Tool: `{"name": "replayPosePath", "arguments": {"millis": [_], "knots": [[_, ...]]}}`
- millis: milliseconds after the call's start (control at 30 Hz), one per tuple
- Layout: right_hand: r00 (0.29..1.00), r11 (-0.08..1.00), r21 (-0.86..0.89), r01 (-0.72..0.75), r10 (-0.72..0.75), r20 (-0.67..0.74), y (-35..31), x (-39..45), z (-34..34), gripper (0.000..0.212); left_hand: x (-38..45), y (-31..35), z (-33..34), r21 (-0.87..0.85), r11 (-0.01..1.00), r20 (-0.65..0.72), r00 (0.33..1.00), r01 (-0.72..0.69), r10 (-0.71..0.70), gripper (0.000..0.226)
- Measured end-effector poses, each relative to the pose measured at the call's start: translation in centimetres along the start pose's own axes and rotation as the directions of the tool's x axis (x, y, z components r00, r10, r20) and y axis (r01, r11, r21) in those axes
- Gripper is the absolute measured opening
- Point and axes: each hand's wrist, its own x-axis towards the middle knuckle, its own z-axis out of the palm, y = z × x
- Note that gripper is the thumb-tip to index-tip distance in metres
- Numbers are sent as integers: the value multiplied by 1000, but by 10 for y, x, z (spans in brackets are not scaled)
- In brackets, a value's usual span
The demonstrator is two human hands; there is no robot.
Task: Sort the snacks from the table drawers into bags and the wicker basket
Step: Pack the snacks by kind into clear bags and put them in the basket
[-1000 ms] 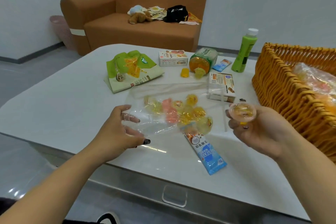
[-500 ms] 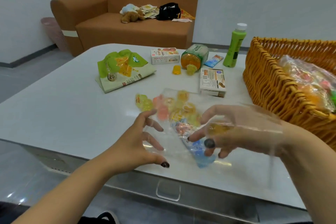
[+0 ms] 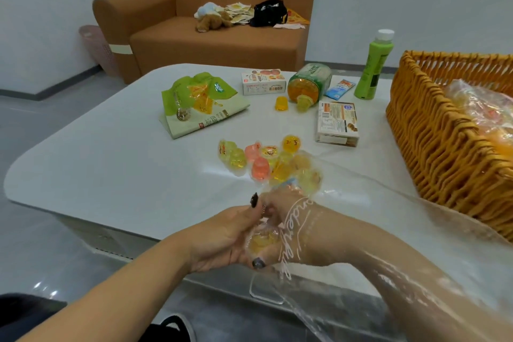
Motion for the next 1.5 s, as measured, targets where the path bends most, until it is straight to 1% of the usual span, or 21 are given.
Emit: {"name": "replayPosePath", "arguments": {"millis": [67,167,267,300,333,367,467,500,533,600,667,700,800,933,1067,1167,1267,1333,1367,1433,1500], "knots": [[999,991,123,44,-45,2,12,2,9,29,-3,2,-4,-34,999,-26,999,-22,21,86],[978,970,218,111,-68,-200,5,-28,-10,32,-7,6,-10,-59,997,-115,993,-46,39,98],[929,821,481,308,-151,-337,2,-66,-45,30,-12,14,-16,-57,991,-241,965,-124,107,90],[907,725,596,344,-93,-410,2,-65,-54,30,-14,17,-19,-49,986,-300,944,-162,140,89],[862,643,662,386,5,-507,4,-67,-61,30,-16,21,-22,-43,979,-363,916,-199,170,92],[786,654,637,408,103,-609,5,-66,-65,29,-17,26,-26,-38,970,-426,882,-241,202,99],[482,788,504,353,308,-820,24,-56,-67,31,-19,36,-36,-100,908,-599,753,-407,272,117],[428,823,491,288,348,-834,34,-49,-67,28,-19,38,-40,-127,877,-638,715,-464,286,119],[419,865,468,181,363,-832,42,-40,-64,27,-20,40,-42,-152,847,-661,689,-510,296,119],[519,927,360,-107,361,-775,58,-19,-52,40,-22,41,-45,-201,804,-663,682,-560,309,116],[648,938,239,-252,347,-678,64,-1,-35,61,-25,42,-44,-264,786,-625,720,-559,302,107],[685,936,206,-285,349,-639,64,6,-26,69,-26,42,-44,-299,777,-599,743,-554,299,100],[697,927,29,-375,303,-651,66,26,-10,72,-31,43,-43,-362,760,-526,791,-540,311,96],[706,926,-144,-350,160,-689,68,37,-12,58,-30,47,-49,-326,786,-527,791,-525,310,96],[759,884,-255,-391,153,-632,69,42,-17,48,-31,49,-57,-272,815,-523,790,-512,322,81],[756,871,-268,-412,162,-635,69,44,-18,44,-31,50,-61,-217,842,-558,770,-494,309,102],[729,921,-127,-368,201,-654,73,38,-26,37,-30,52,-61,-119,885,-588,750,-450,302,105],[704,956,37,-293,242,-668,76,32,-40,24,-29,51,-61,-73,906,-607,739,-418,292,87],[675,954,198,-225,299,-674,77,27,-51,19,-29,51,-61,-63,907,-620,729,-416,291,74],[641,851,524,39,381,-666,69,10,-73,18,-28,50,-60,-45,912,-630,720,-409,291,72],[686,736,643,212,357,-634,57,-11,-90,23,-27,49,-59,-23,919,-628,721,-394,294,75]]}}
